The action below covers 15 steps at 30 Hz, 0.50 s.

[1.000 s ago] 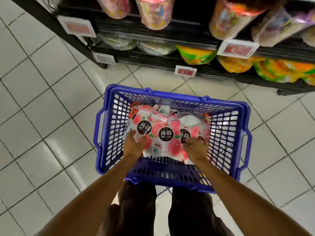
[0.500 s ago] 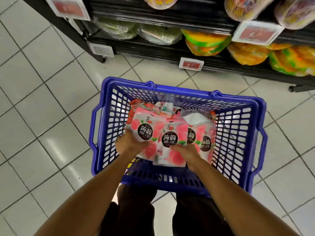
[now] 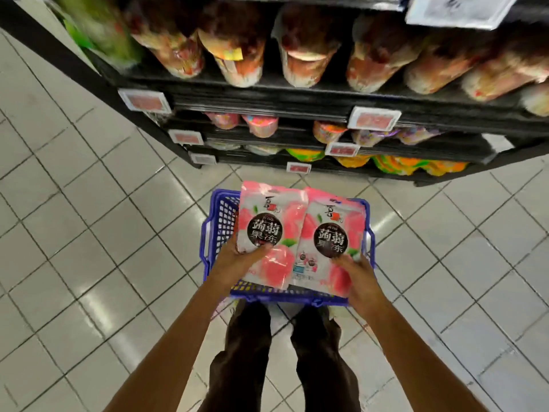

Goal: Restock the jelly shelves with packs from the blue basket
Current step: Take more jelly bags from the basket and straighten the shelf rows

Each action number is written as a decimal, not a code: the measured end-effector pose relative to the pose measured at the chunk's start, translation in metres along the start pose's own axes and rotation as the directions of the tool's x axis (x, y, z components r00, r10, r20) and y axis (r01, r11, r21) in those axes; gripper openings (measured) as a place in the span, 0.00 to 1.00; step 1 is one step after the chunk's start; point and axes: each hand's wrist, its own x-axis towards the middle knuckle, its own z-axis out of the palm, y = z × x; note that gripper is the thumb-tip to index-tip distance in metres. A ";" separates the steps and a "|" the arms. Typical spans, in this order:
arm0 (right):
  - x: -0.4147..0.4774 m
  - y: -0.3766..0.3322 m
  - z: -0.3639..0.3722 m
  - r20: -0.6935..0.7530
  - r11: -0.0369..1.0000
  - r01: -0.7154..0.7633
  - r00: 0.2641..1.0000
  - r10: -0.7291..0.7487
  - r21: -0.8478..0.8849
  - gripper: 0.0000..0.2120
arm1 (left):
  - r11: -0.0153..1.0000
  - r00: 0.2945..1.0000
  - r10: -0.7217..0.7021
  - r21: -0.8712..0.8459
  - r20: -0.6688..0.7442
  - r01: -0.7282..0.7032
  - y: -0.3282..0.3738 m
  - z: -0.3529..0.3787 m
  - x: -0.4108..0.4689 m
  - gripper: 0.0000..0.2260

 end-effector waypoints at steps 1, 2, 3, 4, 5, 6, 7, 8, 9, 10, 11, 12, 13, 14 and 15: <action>-0.023 -0.021 0.005 0.024 0.999 0.041 0.999 -0.042 0.027 0.11 | 0.999 0.999 0.037 -0.017 0.012 -0.037 0.024 0.000 -0.018 0.11; -0.046 -0.041 0.009 0.042 0.996 0.073 0.996 -0.075 0.046 0.13 | 0.997 0.997 0.073 -0.036 0.014 -0.072 0.047 -0.001 -0.036 0.10; -0.071 -0.061 0.014 0.054 0.993 0.097 0.993 -0.100 0.064 0.16 | 0.993 0.994 0.106 -0.049 0.007 -0.106 0.071 -0.002 -0.053 0.09; -0.093 -0.080 0.019 0.073 0.990 0.123 0.989 -0.128 0.068 0.20 | 0.988 0.990 0.138 -0.064 -0.003 -0.138 0.096 -0.003 -0.071 0.08; -0.116 -0.098 0.024 0.097 0.986 0.151 0.983 -0.157 0.064 0.21 | 0.982 0.986 0.169 -0.081 -0.009 -0.169 0.119 -0.004 -0.089 0.09; -0.136 -0.115 0.028 0.124 0.980 0.194 0.972 -0.199 0.051 0.19 | 0.975 0.981 0.195 -0.104 -0.007 -0.195 0.140 -0.007 -0.106 0.10; -0.156 -0.131 0.032 0.140 0.972 0.233 0.961 -0.237 0.040 0.15 | 0.968 0.975 0.222 -0.124 -0.002 -0.220 0.161 -0.009 -0.123 0.10; -0.175 -0.146 0.036 0.149 0.962 0.270 0.951 -0.272 0.034 0.11 | 0.959 0.968 0.249 -0.144 0.004 -0.246 0.180 -0.013 -0.138 0.09; -0.193 -0.159 0.040 0.152 0.951 0.307 0.939 -0.309 0.042 0.10 | 0.950 0.961 0.275 -0.158 0.012 -0.269 0.197 -0.016 -0.151 0.08; -0.209 -0.172 0.043 0.147 0.938 0.340 0.927 -0.346 0.060 0.10 | 0.944 0.955 0.296 -0.161 0.026 -0.289 0.214 -0.020 -0.162 0.08; -0.224 -0.183 0.046 0.134 0.924 0.372 0.915 -0.381 0.083 0.10 | 0.939 0.947 0.318 -0.155 0.043 -0.308 0.230 -0.024 -0.174 0.07; -0.238 -0.194 0.048 0.120 0.910 0.402 0.903 -0.413 0.106 0.10 | 0.933 0.938 0.341 -0.147 0.063 -0.330 0.245 -0.027 -0.186 0.07; -0.253 -0.203 0.050 0.110 0.896 0.423 0.892 -0.438 0.133 0.11 | 0.925 0.926 0.369 -0.137 0.086 -0.356 0.260 -0.030 -0.196 0.07; -0.267 -0.212 0.051 0.106 0.882 0.443 0.881 -0.461 0.158 0.13 | 0.914 0.911 0.399 -0.126 0.108 -0.386 0.274 -0.033 -0.207 0.08; -0.281 -0.220 0.052 0.105 0.869 0.461 0.869 -0.483 0.179 0.15 | 0.899 0.892 0.434 -0.113 0.124 -0.422 0.287 -0.035 -0.217 0.11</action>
